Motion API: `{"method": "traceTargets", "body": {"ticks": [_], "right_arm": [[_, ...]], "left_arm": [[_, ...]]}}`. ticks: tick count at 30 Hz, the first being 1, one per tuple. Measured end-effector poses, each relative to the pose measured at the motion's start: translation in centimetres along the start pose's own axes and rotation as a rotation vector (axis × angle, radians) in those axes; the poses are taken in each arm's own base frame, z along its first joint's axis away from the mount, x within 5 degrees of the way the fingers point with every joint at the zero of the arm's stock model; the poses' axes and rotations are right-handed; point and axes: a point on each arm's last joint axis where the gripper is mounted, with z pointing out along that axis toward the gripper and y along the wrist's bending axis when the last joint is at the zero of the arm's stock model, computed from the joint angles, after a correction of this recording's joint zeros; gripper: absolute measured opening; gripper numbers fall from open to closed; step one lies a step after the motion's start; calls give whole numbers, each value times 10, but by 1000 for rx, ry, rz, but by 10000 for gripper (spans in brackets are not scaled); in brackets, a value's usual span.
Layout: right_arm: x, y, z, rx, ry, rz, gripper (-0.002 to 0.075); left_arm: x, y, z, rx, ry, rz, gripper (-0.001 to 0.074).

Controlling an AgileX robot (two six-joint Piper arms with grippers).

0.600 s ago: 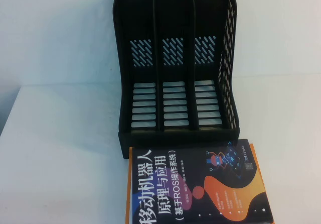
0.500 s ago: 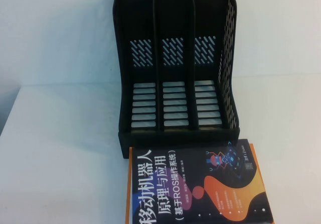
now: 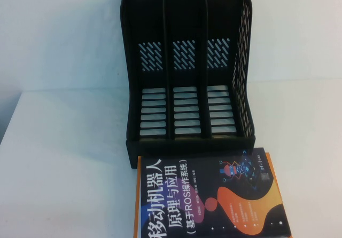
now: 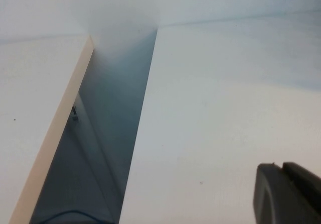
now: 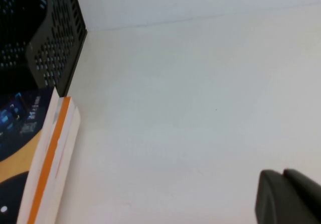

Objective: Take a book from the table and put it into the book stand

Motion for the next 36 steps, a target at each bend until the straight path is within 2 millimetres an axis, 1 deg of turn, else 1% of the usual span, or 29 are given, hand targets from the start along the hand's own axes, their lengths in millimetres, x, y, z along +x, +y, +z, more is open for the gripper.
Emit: {"method": "traceTargets", "body": {"ticks": [3, 15, 36], "right_arm": [[0, 0, 0, 0, 0, 0, -2], [0, 0, 0, 0, 0, 0, -2], [0, 0, 0, 0, 0, 0, -2]], "left_arm": [[0, -1, 0, 11, -1, 0, -3], [0, -9, -1, 154, -6, 24, -3], [0, -9, -1, 159, -6, 17, -3]]}}
